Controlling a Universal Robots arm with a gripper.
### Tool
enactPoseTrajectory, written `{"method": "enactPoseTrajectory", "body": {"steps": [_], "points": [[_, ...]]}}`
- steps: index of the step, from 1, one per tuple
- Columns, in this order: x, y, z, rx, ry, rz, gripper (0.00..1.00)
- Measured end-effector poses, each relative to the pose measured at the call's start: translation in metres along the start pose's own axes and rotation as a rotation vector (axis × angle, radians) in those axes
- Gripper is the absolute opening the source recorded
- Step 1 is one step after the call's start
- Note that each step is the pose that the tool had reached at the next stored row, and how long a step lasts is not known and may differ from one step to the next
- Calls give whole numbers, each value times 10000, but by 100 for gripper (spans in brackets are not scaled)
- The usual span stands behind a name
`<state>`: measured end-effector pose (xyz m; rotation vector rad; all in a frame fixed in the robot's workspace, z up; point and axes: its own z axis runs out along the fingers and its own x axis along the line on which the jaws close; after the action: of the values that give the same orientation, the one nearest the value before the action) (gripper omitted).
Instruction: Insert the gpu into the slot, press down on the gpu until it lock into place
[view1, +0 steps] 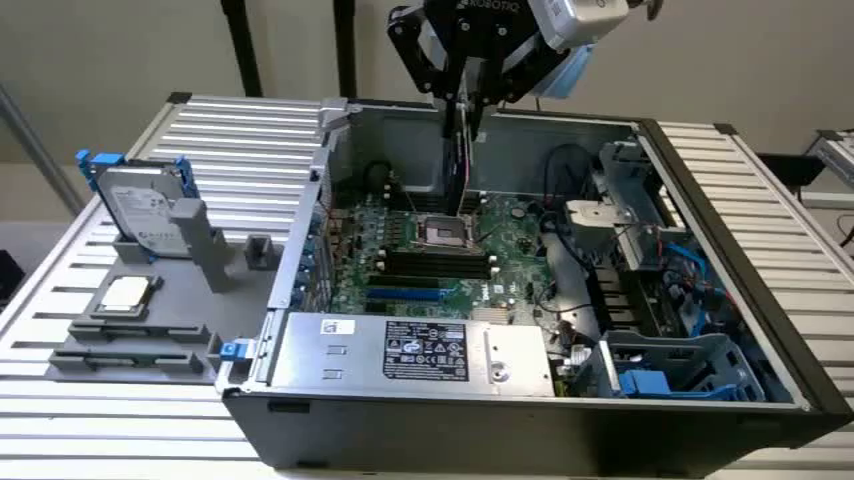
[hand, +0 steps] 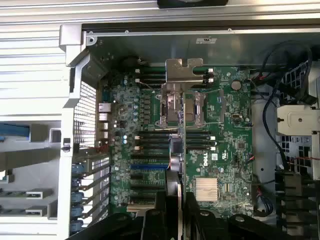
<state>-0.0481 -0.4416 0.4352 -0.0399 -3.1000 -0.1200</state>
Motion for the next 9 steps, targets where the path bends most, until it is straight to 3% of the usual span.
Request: {"method": "enactPoseTrajectory", "body": {"steps": [9], "points": [[0, 0, 0, 0, 0, 0, 26]]}}
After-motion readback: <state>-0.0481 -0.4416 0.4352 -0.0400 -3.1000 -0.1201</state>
